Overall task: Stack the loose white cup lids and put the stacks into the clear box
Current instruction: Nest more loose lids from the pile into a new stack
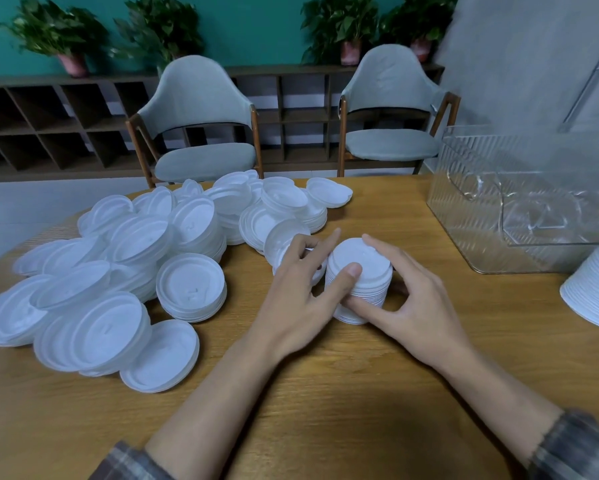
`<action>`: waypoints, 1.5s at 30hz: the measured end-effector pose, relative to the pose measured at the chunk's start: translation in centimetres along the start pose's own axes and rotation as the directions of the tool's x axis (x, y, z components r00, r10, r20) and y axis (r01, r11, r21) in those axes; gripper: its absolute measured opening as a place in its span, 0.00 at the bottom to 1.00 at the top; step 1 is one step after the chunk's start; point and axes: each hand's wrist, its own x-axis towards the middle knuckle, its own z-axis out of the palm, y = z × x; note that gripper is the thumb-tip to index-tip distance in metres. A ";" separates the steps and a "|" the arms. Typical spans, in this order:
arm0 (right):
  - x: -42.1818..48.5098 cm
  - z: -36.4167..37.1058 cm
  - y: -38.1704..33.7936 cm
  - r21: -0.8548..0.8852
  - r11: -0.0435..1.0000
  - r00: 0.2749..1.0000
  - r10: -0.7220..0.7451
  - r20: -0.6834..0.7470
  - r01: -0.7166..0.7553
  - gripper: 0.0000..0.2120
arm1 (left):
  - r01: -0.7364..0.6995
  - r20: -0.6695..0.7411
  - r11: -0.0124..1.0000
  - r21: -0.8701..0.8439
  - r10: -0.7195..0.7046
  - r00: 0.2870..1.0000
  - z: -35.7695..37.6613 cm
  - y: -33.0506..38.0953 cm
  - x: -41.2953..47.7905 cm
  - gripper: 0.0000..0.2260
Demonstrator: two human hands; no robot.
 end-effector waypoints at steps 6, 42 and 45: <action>0.1 -0.4 0.5 -0.019 0.999 0.999 0.030 -0.034 -0.030 0.39 | -0.070 -0.128 0.952 0.297 0.112 0.985 -1.0 -1.5 -0.5 0.18; 0.0 -0.4 -0.6 0.056 0.998 0.998 0.020 0.055 -0.023 0.43 | 0.078 -0.263 0.875 -0.478 -0.227 0.938 -0.6 0.5 0.4 0.05; -0.1 -0.4 -0.7 0.026 1.000 0.998 -0.007 0.062 0.006 0.42 | 0.076 -0.249 0.918 -0.389 -0.184 0.951 0.0 0.6 0.5 0.05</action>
